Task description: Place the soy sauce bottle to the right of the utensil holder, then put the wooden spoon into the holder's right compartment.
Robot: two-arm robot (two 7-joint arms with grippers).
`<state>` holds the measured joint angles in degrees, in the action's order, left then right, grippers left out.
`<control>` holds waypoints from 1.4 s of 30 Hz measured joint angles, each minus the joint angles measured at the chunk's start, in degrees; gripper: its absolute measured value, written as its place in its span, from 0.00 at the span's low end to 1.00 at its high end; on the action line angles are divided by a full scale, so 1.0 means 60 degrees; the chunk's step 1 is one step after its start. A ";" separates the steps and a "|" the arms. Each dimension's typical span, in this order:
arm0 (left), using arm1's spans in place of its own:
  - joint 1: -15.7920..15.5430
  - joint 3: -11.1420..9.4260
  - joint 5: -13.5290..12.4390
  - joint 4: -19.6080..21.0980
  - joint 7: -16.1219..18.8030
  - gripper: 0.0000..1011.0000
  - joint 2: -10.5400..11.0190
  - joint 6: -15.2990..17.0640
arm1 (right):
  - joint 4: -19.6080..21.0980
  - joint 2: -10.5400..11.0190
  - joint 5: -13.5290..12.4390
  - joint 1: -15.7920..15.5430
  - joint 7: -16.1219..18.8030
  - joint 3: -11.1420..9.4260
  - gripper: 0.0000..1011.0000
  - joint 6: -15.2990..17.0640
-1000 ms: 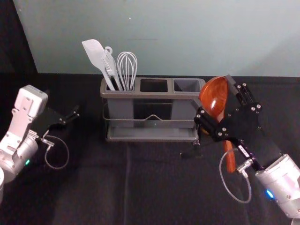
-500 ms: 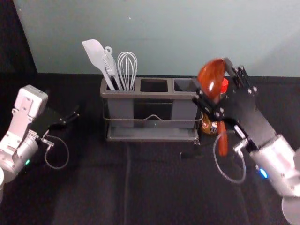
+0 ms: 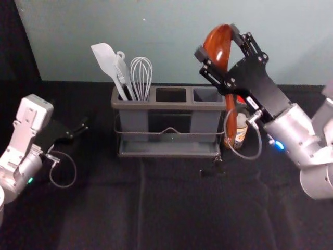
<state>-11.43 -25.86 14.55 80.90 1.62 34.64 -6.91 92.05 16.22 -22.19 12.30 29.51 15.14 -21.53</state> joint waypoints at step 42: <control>0.0000 -0.0001 0.0000 0.0000 0.0000 0.99 0.0000 0.0000 | -0.5198 -0.1179 -0.0397 0.3807 0.1191 0.0874 0.83 -0.1386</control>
<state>-11.43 -25.86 14.55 80.90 1.62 34.65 -6.91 60.86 9.15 -24.58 35.14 36.65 20.38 -29.84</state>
